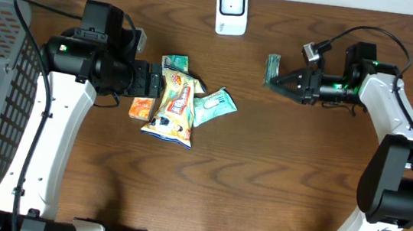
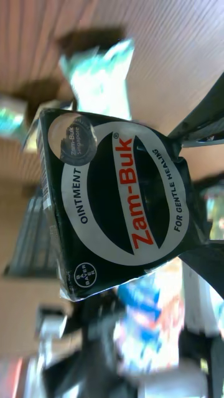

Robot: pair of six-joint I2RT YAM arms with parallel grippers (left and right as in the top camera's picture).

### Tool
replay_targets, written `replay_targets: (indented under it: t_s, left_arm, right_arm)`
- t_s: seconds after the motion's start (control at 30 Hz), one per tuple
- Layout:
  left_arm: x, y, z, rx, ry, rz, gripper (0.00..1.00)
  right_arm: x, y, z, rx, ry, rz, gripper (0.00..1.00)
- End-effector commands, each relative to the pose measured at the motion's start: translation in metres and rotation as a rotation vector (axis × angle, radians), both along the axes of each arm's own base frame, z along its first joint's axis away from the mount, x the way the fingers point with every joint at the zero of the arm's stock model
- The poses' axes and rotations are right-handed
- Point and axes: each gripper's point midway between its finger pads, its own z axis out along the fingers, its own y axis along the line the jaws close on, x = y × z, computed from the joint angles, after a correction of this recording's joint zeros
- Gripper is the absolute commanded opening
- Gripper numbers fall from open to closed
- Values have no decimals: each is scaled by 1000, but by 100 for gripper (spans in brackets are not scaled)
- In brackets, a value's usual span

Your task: Scan the item barcode

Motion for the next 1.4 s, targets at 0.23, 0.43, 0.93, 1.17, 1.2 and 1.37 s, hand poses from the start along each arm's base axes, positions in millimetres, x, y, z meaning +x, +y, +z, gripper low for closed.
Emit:
replay_targets:
  t_s: [0.23,0.43,0.93,1.17,1.2,1.37]
  left_arm:
    - [-1,0,-6,-1,14,-14,94]
    - [-1,0,-6,-1,14,-14,94]
    - [-1,0,-6,-1,14,-14,94]
    - [-1,0,-6,-1,14,-14,94]
    - [-1,0,-6,-1,14,-14,94]
    - [-1,0,-6,-1,14,-14,94]
  right_arm:
    - [-20,35,-109,-239,78,21,34]
    - [-19,24,-162,-391,200,-28,38]
    - [-27,-45,-200,-551,352,-133,63]
    - [-26,-72,-200,-645,372,-146,68]
    - [-26,-74,-198,-659,380,-144,68]
    - [-13,-72,-173,-678,354,-109,68]
